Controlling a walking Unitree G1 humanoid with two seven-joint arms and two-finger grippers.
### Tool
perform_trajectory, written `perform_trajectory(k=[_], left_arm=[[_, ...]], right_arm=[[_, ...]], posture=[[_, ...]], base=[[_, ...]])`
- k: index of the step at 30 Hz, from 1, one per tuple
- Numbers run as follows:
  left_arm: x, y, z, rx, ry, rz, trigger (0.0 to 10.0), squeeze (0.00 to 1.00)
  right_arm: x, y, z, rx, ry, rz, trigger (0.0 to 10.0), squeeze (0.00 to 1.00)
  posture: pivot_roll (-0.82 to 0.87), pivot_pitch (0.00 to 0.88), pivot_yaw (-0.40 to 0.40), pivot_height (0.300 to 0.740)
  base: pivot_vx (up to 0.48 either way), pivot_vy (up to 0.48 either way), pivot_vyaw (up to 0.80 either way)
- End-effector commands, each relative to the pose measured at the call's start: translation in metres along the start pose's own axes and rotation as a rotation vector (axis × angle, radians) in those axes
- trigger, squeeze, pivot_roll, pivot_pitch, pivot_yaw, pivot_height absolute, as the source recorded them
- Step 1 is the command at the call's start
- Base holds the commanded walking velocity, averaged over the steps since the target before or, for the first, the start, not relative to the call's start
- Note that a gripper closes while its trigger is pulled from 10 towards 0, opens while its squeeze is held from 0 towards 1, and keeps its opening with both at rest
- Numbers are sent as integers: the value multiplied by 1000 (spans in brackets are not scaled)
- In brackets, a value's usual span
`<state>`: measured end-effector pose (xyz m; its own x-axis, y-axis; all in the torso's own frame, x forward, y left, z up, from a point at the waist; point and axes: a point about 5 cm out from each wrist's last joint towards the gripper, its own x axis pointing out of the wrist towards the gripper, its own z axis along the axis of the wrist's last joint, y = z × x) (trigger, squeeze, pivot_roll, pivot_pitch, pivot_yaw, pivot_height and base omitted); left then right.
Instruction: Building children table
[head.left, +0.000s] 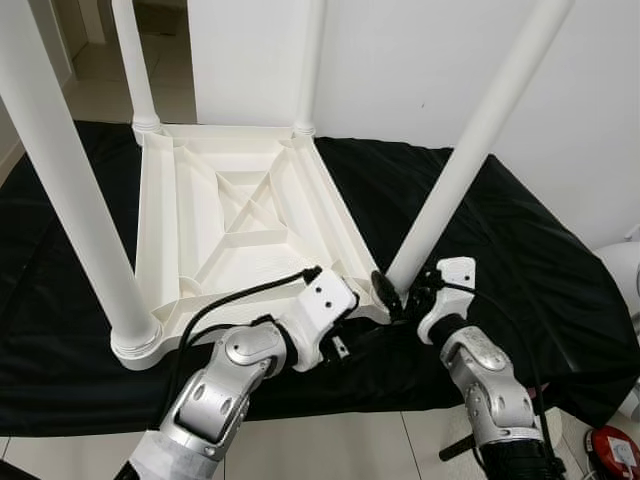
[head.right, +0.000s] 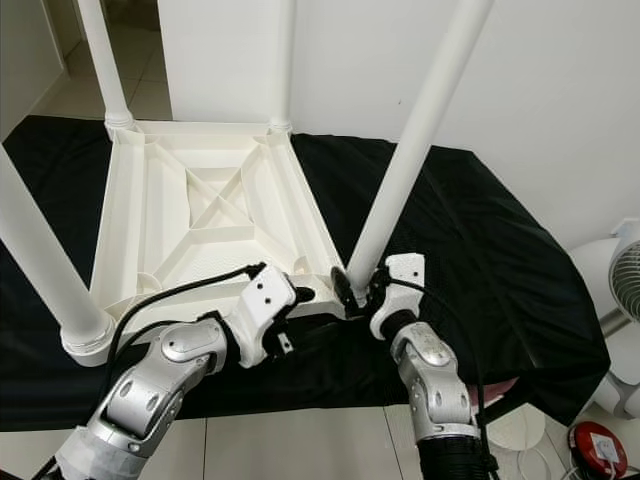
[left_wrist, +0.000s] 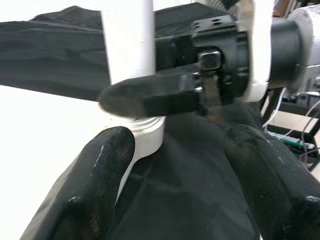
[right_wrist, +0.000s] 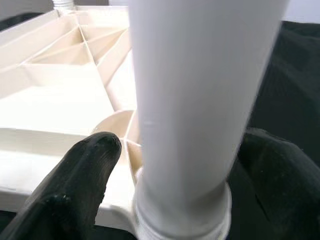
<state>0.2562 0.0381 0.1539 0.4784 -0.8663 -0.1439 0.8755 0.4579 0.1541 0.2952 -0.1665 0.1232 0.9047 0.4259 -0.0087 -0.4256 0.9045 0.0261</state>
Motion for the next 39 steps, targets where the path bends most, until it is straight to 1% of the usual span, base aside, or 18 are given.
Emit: perform_trajectory(k=[1, 2, 3, 5, 6, 8, 9, 11, 15, 19, 20, 21, 27, 29, 30, 36, 37, 39], left_arm=[[0, 2, 4, 17, -8, 39, 10000, 0], [0, 2, 4, 19, -7, 37, 10000, 0], [0, 2, 4, 19, -7, 37, 10000, 0], [0, 3, 4, 24, -5, 27, 10000, 0], [0, 3, 4, 24, -5, 27, 10000, 0], [1, 3, 4, 29, -5, 15, 10000, 0], [1, 3, 4, 29, -5, 15, 10000, 0], [3, 3, 5, 31, -8, 9, 10000, 0], [4, 3, 7, 32, -12, 5, 10000, 0], [4, 3, 7, 32, -13, 4, 10000, 0], [4, 3, 7, 32, -14, 2, 10000, 0], [4, 3, 7, 33, -15, 1, 10000, 0], [6, 4, 10, 38, -20, 3, 10000, 0], [6, 4, 10, 38, -20, 3, 10000, 0], [7, 5, 10, 41, -24, 7, 10000, 0], [7, 5, 10, 45, -27, 20, 10000, 0], [8, 6, 11, 41, -32, 30, 10000, 0], [8, 6, 12, 32, -39, 40, 10000, 0]], right_arm=[[1, -4, -3, -40, 26, 82, 10000, 0], [2, -5, -4, -62, 36, 123, 10000, 0], [2, -5, -4, -62, 36, 123, 10000, 0], [6, -7, -4, -109, 54, 190, 10000, 0], [6, -7, -4, -109, 54, 190, 10000, 0], [16, -9, -5, -133, 76, 239, 10000, 0], [16, -9, -5, -133, 76, 239, 10000, 0], [24, -10, -4, -138, 85, 280, 10000, 0], [33, -13, -3, -153, 96, 293, 10000, 0], [36, -13, -6, -158, 108, 310, 10000, 0], [37, -13, -8, -162, 117, 312, 4588, 0], [38, -12, -11, -157, 124, 327, 0, 0], [36, -7, -19, -154, 145, 381, 0, 0], [36, -7, -19, -154, 145, 381, 0, 0], [33, -6, -22, -157, 148, 403, 0, 0], [29, -6, -26, -158, 141, 418, 0, 0], [27, -5, -25, -141, 119, 390, 10000, 0], [24, -5, -23, -111, 89, 342, 10000, 0]], posture=[[-19, 0, -119, 740], [-19, 0, -119, 740], [-19, 0, -119, 740], [-22, 0, -111, 740], [-22, 0, -111, 740], [-35, 0, -94, 740], [-35, 0, -94, 740], [-34, 0, -91, 740], [-33, 0, -87, 740], [-33, 0, -86, 740], [-31, 0, -85, 740], [-29, 0, -86, 740], [-23, 0, -94, 740], [-23, 0, -94, 740], [-15, 0, -114, 740], [-10, 0, -126, 740], [-9, 0, -132, 740], [-10, 0, -135, 740]], base=[[0, 0, 0], [0, 0, 0], [0, 0, 0], [0, 0, 0], [0, 0, 0], [0, 0, 0], [0, 0, 0], [0, 0, 0], [0, 0, 0], [0, 0, 0], [0, 0, 0], [0, 0, 0], [0, 0, 0], [0, 0, 0], [0, 0, 0], [0, 0, 0], [0, 0, 0], [0, 0, 0]])
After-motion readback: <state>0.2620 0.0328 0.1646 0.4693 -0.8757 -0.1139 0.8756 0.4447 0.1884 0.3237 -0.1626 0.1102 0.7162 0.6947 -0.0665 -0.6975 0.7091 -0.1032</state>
